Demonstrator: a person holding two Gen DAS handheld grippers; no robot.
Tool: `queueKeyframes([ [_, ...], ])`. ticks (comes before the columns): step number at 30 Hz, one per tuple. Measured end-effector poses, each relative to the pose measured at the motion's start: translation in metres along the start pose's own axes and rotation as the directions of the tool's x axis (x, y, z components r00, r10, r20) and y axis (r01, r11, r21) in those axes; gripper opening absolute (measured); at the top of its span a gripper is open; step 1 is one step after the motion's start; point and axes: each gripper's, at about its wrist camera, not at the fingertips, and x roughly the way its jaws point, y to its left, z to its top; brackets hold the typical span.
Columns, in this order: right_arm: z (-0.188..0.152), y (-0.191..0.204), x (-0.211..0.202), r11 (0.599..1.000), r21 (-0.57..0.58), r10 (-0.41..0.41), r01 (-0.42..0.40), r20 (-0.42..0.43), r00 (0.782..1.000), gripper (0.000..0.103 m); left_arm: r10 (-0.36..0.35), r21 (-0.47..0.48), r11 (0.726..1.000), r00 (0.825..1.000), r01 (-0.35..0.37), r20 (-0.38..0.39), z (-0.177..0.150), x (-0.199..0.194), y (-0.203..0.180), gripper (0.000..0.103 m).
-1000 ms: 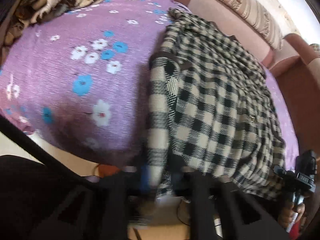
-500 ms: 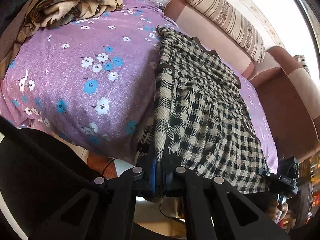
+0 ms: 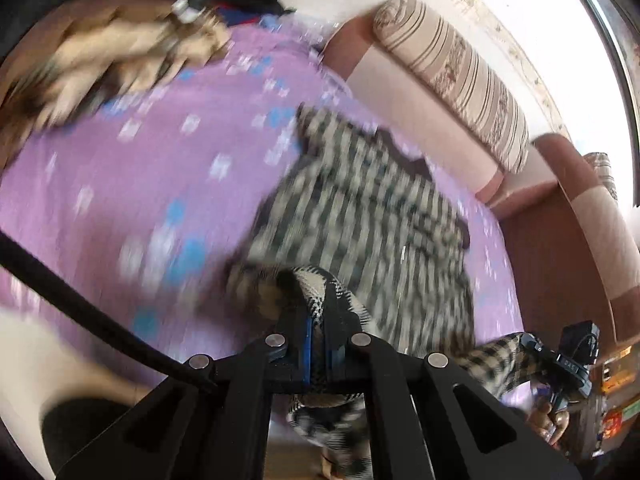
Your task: Fold large clothes
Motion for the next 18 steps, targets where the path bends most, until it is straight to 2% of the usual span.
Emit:
queueKeyframes([
  [3,0.059,0.000,0.013,0.998,-0.012,-0.056,0.057,0.050,0.997,0.007,0.045,0.027,0.999,0.999,-0.046,0.027,0.061,0.036,-0.021,0.004],
  [6,0.119,-0.013,0.029,0.995,0.017,-0.101,0.100,0.106,0.989,0.007,0.093,-0.005,0.996,0.994,-0.093,0.063,0.128,0.079,-0.034,0.004],
  [8,0.158,-0.032,0.044,0.987,0.062,-0.156,0.148,0.149,0.976,0.008,0.160,-0.010,0.987,0.984,-0.160,0.082,0.174,0.120,-0.038,0.005],
  [10,0.181,-0.055,0.063,0.971,0.120,-0.222,0.205,0.161,0.962,0.012,0.219,-0.045,0.975,0.974,-0.217,0.063,0.200,0.156,-0.031,0.008],
  [11,0.189,-0.069,0.071,0.959,0.155,-0.260,0.236,0.159,0.952,0.024,0.225,-0.077,0.972,0.973,-0.221,0.043,0.207,0.169,-0.024,0.010],
  [12,0.194,-0.082,0.078,0.948,0.189,-0.287,0.256,0.158,0.945,0.042,0.210,-0.118,0.971,0.978,-0.206,0.019,0.213,0.183,-0.017,0.010],
  [13,0.194,-0.098,0.083,0.941,0.225,-0.292,0.253,0.164,0.942,0.049,0.188,-0.150,0.971,0.982,-0.185,0.005,0.215,0.192,-0.010,0.012],
  [14,0.192,-0.110,0.085,0.935,0.251,-0.297,0.250,0.170,0.940,0.062,0.179,-0.158,0.972,0.984,-0.176,0.006,0.217,0.198,-0.006,0.017],
  [15,0.191,-0.117,0.086,0.926,0.274,-0.313,0.260,0.169,0.935,0.067,0.176,-0.153,0.973,0.984,-0.173,0.007,0.217,0.201,-0.006,0.021],
  [17,0.195,-0.131,0.089,0.910,0.314,-0.328,0.269,0.151,0.932,0.067,0.157,-0.143,0.978,0.988,-0.154,0.011,0.217,0.204,-0.002,0.041],
  [18,0.199,-0.135,0.087,0.909,0.323,-0.324,0.263,0.152,0.934,0.067,0.151,-0.153,0.977,0.988,-0.146,0.024,0.216,0.203,0.002,0.048],
])
